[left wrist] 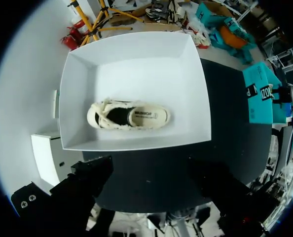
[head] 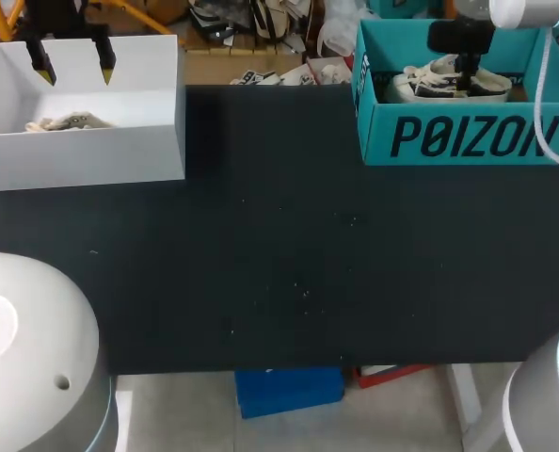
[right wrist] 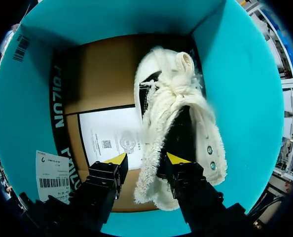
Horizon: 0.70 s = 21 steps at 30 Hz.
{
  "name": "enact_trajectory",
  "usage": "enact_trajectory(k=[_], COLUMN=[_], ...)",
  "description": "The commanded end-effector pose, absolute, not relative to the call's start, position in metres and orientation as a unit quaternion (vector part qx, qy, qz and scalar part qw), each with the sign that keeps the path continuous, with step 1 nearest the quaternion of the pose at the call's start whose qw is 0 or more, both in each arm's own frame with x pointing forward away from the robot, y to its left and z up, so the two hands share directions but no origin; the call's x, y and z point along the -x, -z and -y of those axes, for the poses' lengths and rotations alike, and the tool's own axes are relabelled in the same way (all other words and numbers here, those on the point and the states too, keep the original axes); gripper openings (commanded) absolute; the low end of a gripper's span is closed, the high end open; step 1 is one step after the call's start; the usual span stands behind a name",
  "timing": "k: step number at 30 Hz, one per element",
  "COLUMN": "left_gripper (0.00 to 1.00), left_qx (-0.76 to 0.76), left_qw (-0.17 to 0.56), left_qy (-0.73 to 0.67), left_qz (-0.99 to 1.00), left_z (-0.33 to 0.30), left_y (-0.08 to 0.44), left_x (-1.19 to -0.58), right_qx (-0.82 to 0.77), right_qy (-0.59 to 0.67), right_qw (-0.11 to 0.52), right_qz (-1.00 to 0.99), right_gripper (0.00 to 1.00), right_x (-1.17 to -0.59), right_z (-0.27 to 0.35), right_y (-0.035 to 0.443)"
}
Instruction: Take the shoe out of the shoebox, open the shoe tongue, remove and reinsert the insole, then place the shoe into the shoebox
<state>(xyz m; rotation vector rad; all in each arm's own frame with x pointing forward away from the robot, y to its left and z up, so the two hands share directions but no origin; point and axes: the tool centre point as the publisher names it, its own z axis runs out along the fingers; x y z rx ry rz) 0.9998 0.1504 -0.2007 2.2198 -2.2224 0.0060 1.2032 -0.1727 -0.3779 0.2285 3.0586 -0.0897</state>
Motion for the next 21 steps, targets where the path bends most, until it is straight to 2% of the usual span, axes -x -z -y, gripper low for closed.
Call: enact_trajectory(k=[1,8,11,13,15,21], left_gripper=[1.00,1.00,1.00,1.00,1.00,1.00], left_qx=[-0.707,-0.707,-0.707,-0.707,-0.707,-0.707], left_qw=[0.000,0.000,0.000,0.000,0.000,0.000], left_qy=[-0.001,-0.001,-0.001,-0.001,-0.001,-0.001], left_qz=[0.707,0.707,0.707,0.707,0.707,0.707], left_z=[-0.150,-0.150,-0.150,-0.150,-0.150,-0.150], left_y=[0.200,0.200,0.200,0.200,0.200,0.200], left_x=[-1.000,-1.000,-1.000,-1.000,-1.000,-1.000], right_qx=[-0.078,-0.079,-0.077,-0.077,-0.079,-0.080], right_qy=[0.027,0.030,0.032,0.037,0.042,0.048], right_qw=[0.023,0.019,0.019,0.020,0.021,0.027], right_qz=[-0.996,-0.996,-0.996,-0.996,-0.996,-0.995], right_gripper=[0.46,0.47,0.44,0.32,0.00,0.00], right_x=[-1.212,-1.213,-1.213,-1.214,-1.214,-1.214], right_z=[0.173,0.175,0.175,0.176,0.176,0.175], right_y=[0.394,0.403,0.408,0.409,0.409,0.401])
